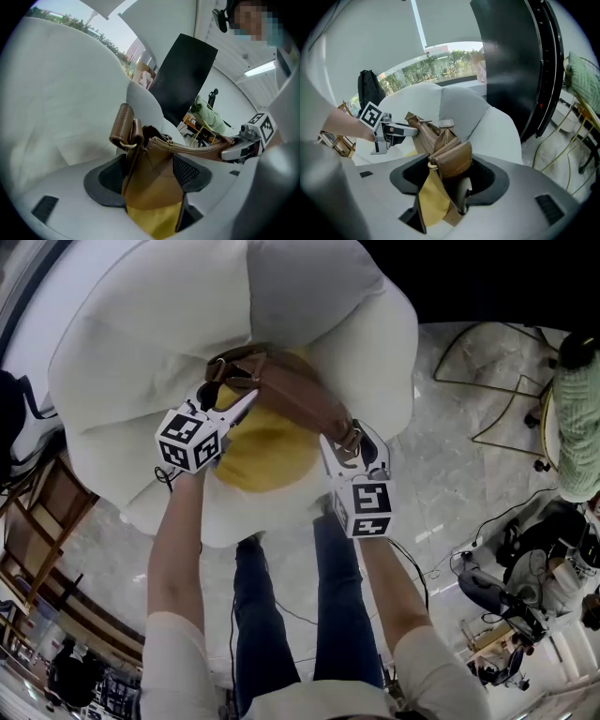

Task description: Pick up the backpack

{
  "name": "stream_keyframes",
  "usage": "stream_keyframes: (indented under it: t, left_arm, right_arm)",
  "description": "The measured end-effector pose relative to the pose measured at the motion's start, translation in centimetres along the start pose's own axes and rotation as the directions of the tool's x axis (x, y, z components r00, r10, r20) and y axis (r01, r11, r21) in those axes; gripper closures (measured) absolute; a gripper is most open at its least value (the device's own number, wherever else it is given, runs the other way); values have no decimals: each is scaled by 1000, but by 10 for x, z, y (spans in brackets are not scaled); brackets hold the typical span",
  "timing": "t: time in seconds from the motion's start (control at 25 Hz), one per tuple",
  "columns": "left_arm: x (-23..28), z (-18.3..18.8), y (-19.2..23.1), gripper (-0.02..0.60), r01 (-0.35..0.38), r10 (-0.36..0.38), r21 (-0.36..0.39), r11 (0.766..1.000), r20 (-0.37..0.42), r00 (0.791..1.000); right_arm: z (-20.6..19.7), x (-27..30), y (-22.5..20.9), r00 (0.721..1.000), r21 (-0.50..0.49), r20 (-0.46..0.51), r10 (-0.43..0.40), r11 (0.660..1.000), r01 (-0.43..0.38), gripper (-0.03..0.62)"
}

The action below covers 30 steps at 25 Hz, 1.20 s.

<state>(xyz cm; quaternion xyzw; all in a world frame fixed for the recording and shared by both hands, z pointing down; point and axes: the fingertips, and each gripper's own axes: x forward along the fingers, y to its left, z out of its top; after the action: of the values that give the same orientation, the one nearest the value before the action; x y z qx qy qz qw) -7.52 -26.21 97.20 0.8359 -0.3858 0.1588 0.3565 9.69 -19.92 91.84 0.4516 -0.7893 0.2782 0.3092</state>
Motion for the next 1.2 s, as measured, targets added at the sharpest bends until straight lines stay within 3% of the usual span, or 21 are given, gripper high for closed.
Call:
stream_keyframes:
  t: [0.16,0.32,0.48,0.88,1.2]
  left_arm:
    - [-1,1,2,277,-38,37,7,999,14,999]
    - [-1,1,-2,381,-52,53,29,998,-25,998]
    - [-5,0,-8,424,-62,64,39,997,-40,997]
    - [-26,20,-30,442,-73,74,73,995,-9,997]
    - [-63,62,-64,443,-83,81,88,993,23,996]
  right_arm:
    - [2,0,-1,1000,-29,18,-17,999,18,363]
    - [0,-1,-3,999,-38,12,-36,999,37,399]
    - [3,-3,-6,999,-32,9,-51,998,51,411]
    - [19,-26,-7,995,-22,40,-87,996,88,419]
    - [60,-73,0,991,-45,90,-99,994,104,421]
